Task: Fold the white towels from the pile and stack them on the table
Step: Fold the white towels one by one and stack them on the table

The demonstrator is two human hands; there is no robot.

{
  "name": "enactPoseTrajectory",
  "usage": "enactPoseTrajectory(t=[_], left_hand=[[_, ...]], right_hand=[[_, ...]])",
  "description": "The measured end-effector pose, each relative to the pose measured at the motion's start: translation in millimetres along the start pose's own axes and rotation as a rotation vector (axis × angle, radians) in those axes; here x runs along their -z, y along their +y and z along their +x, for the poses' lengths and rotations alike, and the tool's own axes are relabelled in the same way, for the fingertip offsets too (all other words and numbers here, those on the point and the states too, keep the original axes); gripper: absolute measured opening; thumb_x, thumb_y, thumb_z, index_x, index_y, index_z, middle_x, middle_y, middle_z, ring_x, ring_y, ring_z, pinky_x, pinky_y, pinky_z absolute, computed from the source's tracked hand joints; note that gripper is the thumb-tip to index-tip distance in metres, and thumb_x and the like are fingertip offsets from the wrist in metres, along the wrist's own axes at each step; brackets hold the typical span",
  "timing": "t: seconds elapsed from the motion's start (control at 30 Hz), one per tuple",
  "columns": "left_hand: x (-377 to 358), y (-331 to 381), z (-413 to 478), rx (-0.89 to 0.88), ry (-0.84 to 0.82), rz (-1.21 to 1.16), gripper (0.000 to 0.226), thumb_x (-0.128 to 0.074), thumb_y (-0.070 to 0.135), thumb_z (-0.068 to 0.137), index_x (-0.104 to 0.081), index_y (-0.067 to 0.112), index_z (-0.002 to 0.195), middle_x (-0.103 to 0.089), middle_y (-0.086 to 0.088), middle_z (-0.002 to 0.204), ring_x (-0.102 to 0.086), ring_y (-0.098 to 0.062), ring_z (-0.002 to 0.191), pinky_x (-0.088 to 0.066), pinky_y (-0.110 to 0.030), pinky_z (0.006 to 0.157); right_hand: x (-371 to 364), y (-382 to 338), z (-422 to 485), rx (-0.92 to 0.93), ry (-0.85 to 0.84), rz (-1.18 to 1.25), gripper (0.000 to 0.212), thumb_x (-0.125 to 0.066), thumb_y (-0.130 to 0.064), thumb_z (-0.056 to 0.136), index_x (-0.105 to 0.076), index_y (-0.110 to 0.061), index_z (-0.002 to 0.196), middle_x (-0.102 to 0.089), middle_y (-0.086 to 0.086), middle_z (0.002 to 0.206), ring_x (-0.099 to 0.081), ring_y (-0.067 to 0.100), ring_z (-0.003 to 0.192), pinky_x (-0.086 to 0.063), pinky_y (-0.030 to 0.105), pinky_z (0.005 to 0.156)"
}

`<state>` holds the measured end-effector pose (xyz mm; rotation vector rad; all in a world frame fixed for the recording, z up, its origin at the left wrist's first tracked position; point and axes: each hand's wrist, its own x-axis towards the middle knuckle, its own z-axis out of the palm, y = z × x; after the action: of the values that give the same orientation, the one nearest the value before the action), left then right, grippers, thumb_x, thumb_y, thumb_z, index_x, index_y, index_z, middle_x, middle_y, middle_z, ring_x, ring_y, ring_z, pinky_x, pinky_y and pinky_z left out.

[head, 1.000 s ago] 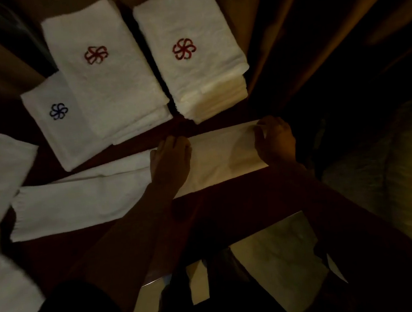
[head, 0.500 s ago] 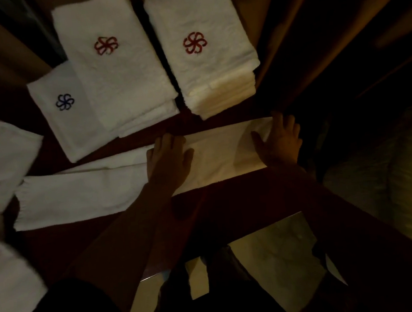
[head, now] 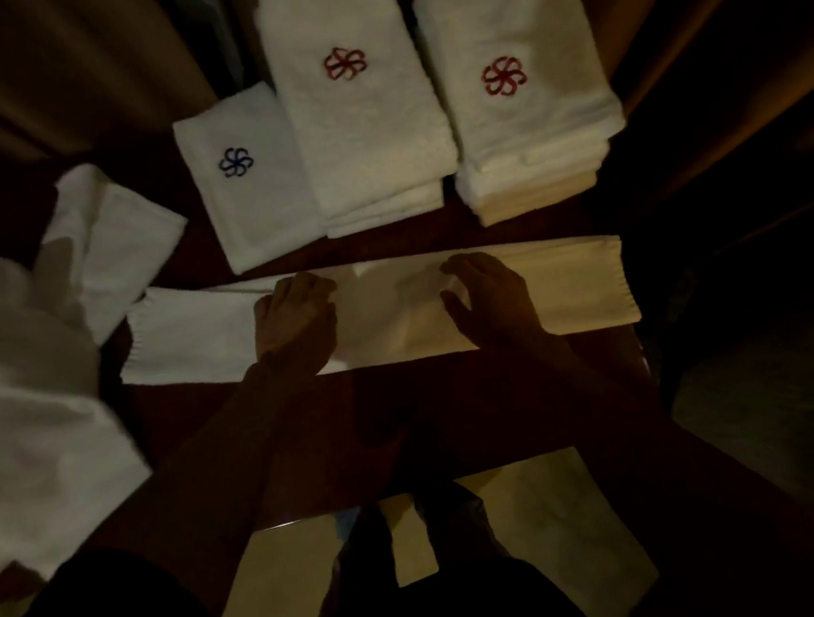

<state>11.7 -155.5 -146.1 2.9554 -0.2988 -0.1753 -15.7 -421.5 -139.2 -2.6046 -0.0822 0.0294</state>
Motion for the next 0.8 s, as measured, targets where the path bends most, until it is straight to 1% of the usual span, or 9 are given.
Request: enactPoseTrajectory(t=[0.1,0.13,0.2,0.3,0.37,0.43,0.57,0.67,0.8], left_hand=[[6.5,-31.1,-9.2,0.059,-0.032,0.005,0.034,-0.062,0.02,0.088,-0.064,0.016,0.122,-0.061,-0.01,0.126,-0.054,-0.035,0.118,-0.04,-0.052,0.095],[8.3,-39.2,-11.2,0.073,-0.034,0.011,0.034,-0.062,0.019,0.089,-0.063,0.016,0.123,-0.061,-0.011,0.127,-0.053,-0.035,0.119,-0.039,-0.053,0.096],[10.5,-53.7,-12.5,0.077,-0.04,0.018,0.036,-0.062,0.019,0.09,-0.062,0.015,0.126,-0.059,-0.01,0.131,-0.051,-0.034,0.124,-0.037,-0.054,0.099],[12.8,-70.9,-11.4,0.098,-0.053,0.014,0.037,-0.058,0.021,0.092,-0.06,0.018,0.13,-0.056,-0.007,0.136,-0.044,-0.03,0.131,-0.03,-0.054,0.105],[13.2,-78.5,-11.2,0.108,-0.066,0.025,0.036,-0.055,0.022,0.095,-0.058,0.019,0.13,-0.054,-0.007,0.135,-0.042,-0.029,0.131,-0.027,-0.054,0.107],[14.2,-82.3,-11.4,0.12,-0.058,0.036,0.032,-0.055,0.024,0.095,-0.059,0.017,0.126,-0.053,-0.01,0.129,-0.042,-0.032,0.128,-0.026,-0.056,0.107],[17.9,-83.1,-11.1,0.175,0.031,0.019,0.027,-0.061,0.027,0.09,-0.061,0.013,0.112,-0.053,-0.012,0.118,-0.049,-0.035,0.115,-0.033,-0.055,0.099],[20.6,-84.1,-9.7,0.219,0.091,-0.016,0.026,-0.059,0.027,0.091,-0.059,0.011,0.113,-0.054,-0.013,0.118,-0.051,-0.036,0.112,-0.036,-0.055,0.097],[17.2,-89.5,-5.4,0.234,0.064,-0.022,0.028,-0.053,0.03,0.095,-0.057,0.012,0.116,-0.055,-0.011,0.121,-0.05,-0.034,0.115,-0.034,-0.054,0.098]], right_hand=[[-7.6,-18.9,4.1,-0.136,-0.193,-0.068,0.045,-0.056,-0.036,0.098,-0.052,-0.025,0.141,-0.048,-0.002,0.15,-0.034,0.021,0.145,-0.032,0.059,0.112],[-8.8,-23.1,5.9,-0.159,-0.227,-0.096,0.047,-0.054,-0.037,0.099,-0.048,-0.027,0.144,-0.043,-0.004,0.153,-0.028,0.02,0.147,-0.027,0.06,0.115],[-9.0,-31.6,9.0,-0.172,-0.242,-0.127,0.046,-0.052,-0.037,0.1,-0.045,-0.029,0.145,-0.042,-0.004,0.153,-0.025,0.019,0.148,-0.023,0.06,0.116],[-9.7,-38.7,13.8,-0.203,-0.253,-0.146,0.045,-0.051,-0.037,0.101,-0.046,-0.029,0.144,-0.044,-0.001,0.149,-0.028,0.023,0.144,-0.026,0.061,0.114],[-9.3,-41.8,18.5,-0.234,-0.262,-0.168,0.042,-0.052,-0.034,0.101,-0.049,-0.027,0.142,-0.046,0.002,0.146,-0.031,0.026,0.141,-0.028,0.06,0.112],[-9.8,-44.0,24.3,-0.263,-0.248,-0.179,0.036,-0.052,-0.028,0.1,-0.055,-0.024,0.135,-0.05,0.003,0.14,-0.035,0.028,0.137,-0.032,0.059,0.11],[-14.5,-47.1,32.7,-0.332,-0.164,-0.1,0.026,-0.056,-0.018,0.096,-0.065,-0.018,0.121,-0.056,0.006,0.131,-0.044,0.03,0.13,-0.041,0.058,0.103],[-17.3,-50.2,36.7,-0.377,-0.143,-0.094,0.024,-0.056,-0.02,0.096,-0.066,-0.019,0.119,-0.057,0.005,0.129,-0.046,0.03,0.127,-0.043,0.059,0.101],[-21.6,-50.5,39.2,-0.442,-0.169,-0.136,0.024,-0.052,-0.028,0.099,-0.061,-0.025,0.122,-0.057,0.002,0.13,-0.047,0.029,0.126,-0.043,0.06,0.099]])
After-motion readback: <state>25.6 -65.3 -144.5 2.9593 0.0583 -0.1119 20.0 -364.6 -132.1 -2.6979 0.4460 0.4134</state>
